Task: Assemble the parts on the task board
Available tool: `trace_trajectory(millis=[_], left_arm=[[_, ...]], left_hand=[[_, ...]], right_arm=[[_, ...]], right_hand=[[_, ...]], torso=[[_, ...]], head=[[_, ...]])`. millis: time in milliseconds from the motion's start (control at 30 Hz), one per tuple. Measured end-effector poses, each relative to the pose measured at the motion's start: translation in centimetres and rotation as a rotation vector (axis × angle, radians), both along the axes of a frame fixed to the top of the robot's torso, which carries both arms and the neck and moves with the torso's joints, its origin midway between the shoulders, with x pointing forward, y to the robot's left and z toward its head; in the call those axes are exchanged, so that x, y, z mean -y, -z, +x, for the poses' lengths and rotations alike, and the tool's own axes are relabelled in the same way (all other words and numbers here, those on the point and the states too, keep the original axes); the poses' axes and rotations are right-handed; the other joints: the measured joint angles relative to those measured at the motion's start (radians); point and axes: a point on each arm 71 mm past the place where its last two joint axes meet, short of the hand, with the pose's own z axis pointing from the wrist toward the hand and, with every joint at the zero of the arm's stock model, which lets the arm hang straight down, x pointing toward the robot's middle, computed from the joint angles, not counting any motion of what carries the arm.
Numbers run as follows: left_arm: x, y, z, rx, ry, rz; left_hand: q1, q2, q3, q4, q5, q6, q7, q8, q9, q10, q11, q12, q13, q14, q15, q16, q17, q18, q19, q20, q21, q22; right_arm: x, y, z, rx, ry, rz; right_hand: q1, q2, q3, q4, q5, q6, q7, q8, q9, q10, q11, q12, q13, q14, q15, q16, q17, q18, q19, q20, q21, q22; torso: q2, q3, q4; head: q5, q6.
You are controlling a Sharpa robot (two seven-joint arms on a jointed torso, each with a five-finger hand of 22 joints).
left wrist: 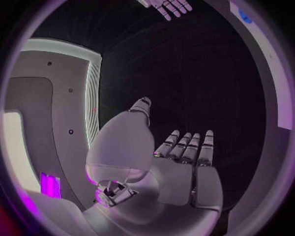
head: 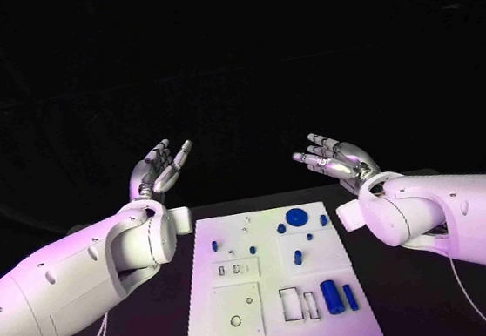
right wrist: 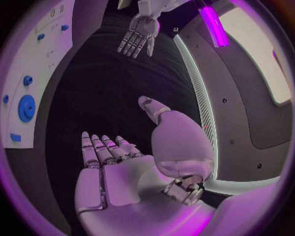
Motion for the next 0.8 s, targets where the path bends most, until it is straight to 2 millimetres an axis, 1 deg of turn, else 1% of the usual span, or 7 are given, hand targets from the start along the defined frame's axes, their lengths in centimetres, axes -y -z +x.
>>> trace_trajectory(millis=[200, 233, 300, 367, 433, 633, 800], left_arm=[[0.1, 0.1, 0.0, -0.004, 0.013, -0.007], [-0.2, -0.1, -0.3, -0.005, 0.026, -0.013], [-0.8, -0.3, -0.7, -0.003, 0.041, -0.018], [-1.8, -0.4, -0.7, -0.002, 0.045, -0.019], [-1.7, -0.4, -0.9, -0.002, 0.059, -0.024], [-1.1, -0.8, -1.4, 0.005, 0.124, -0.039], [-1.3, -1.3, -1.9, 0.017, 0.155, -0.041]], left_hand=[[0.040, 0.023, -0.003, 0.003, 0.009, 0.094, 0.006, 0.034, 0.020, 0.108, 0.018, 0.021, 0.010, 0.125, 0.018, 0.042, 0.023, 0.000, 0.095, 0.006, 0.051, 0.027], [0.056, 0.025, -0.004, 0.004, 0.013, 0.133, 0.009, 0.049, 0.028, 0.160, 0.022, 0.030, 0.015, 0.174, 0.020, 0.058, 0.031, 0.009, 0.134, 0.006, 0.071, 0.037], [0.065, 0.032, -0.005, 0.005, 0.013, 0.172, 0.012, 0.064, 0.036, 0.213, 0.024, 0.038, 0.018, 0.225, 0.020, 0.074, 0.039, 0.016, 0.173, 0.006, 0.091, 0.047], [0.081, 0.034, -0.005, 0.005, 0.013, 0.213, 0.015, 0.080, 0.046, 0.270, 0.026, 0.045, 0.021, 0.283, 0.018, 0.092, 0.049, 0.016, 0.214, 0.005, 0.113, 0.057], [0.097, 0.039, -0.010, 0.006, 0.013, 0.271, 0.020, 0.103, 0.058, 0.349, 0.025, 0.055, 0.026, 0.357, 0.014, 0.116, 0.060, 0.016, 0.261, 0.004, 0.137, 0.066], [0.146, 0.038, -0.017, 0.000, 0.013, 0.404, 0.039, 0.159, 0.088, 0.529, 0.010, 0.072, 0.034, 0.498, -0.005, 0.160, 0.079, 0.048, 0.344, 0.003, 0.181, 0.076], [0.181, 0.029, -0.021, -0.004, 0.013, 0.471, 0.050, 0.189, 0.102, 0.638, -0.007, 0.081, 0.038, 0.588, -0.025, 0.188, 0.092, 0.063, 0.392, 0.002, 0.201, 0.076]], right_arm=[[-0.2, -0.2, 0.3, -0.016, -0.083, -0.023], [0.0, -0.4, 0.6, 0.009, -0.094, -0.058], [0.7, -1.1, 1.3, 0.057, -0.095, -0.120], [1.4, -2.3, 1.9, 0.127, -0.104, -0.197], [1.3, -2.8, 2.0, 0.172, -0.125, -0.256], [1.1, -3.8, 1.9, 0.280, -0.208, -0.432], [0.8, -4.7, 2.0, 0.338, -0.249, -0.570]], right_hand=[[0.082, 0.004, 0.013, -0.026, -0.009, 0.236, 0.015, 0.087, 0.059, 0.228, -0.010, 0.063, 0.025, 0.217, -0.018, 0.074, 0.044, 0.024, 0.139, 0.002, 0.054, 0.028], [0.108, 0.006, 0.013, -0.037, -0.019, 0.317, 0.022, 0.120, 0.078, 0.321, -0.018, 0.088, 0.031, 0.310, -0.031, 0.107, 0.062, 0.047, 0.222, 0.002, 0.082, 0.041], [0.130, 0.007, 0.014, -0.045, -0.027, 0.380, 0.028, 0.145, 0.091, 0.397, -0.025, 0.106, 0.034, 0.387, -0.042, 0.132, 0.077, 0.048, 0.290, 0.001, 0.104, 0.049], [0.150, 0.007, 0.018, -0.052, -0.034, 0.440, 0.035, 0.168, 0.103, 0.473, -0.036, 0.122, 0.037, 0.463, -0.055, 0.157, 0.091, 0.071, 0.358, 0.001, 0.123, 0.056], [0.171, 0.005, 0.021, -0.063, -0.038, 0.506, 0.045, 0.194, 0.113, 0.558, -0.050, 0.134, 0.038, 0.549, -0.072, 0.183, 0.107, 0.078, 0.434, -0.001, 0.143, 0.061], [0.192, -0.006, 0.036, -0.078, -0.069, 0.635, 0.066, 0.233, 0.127, 0.723, -0.082, 0.135, 0.041, 0.703, -0.108, 0.214, 0.135, 0.109, 0.570, -0.010, 0.159, 0.059], [0.201, -0.015, 0.052, -0.089, -0.070, 0.704, 0.084, 0.245, 0.133, 0.816, -0.102, 0.122, 0.042, 0.779, -0.127, 0.219, 0.152, 0.109, 0.638, -0.020, 0.163, 0.049]], torso=[[0.000, -0.0001, 0.0000], [0.004, -0.0004, -0.0004], [0.012, -0.0007, -0.0005], [0.023, -0.0009, -0.0006], [0.035, -0.0007, 0.0000], [0.059, 0.0027, 0.0053], [0.078, 0.0053, 0.0085]], head=[[0.000, 0.000], [-0.002, -0.007], [-0.005, -0.014], [-0.007, -0.019], [-0.009, -0.022], [-0.010, -0.029], [-0.012, -0.029]])
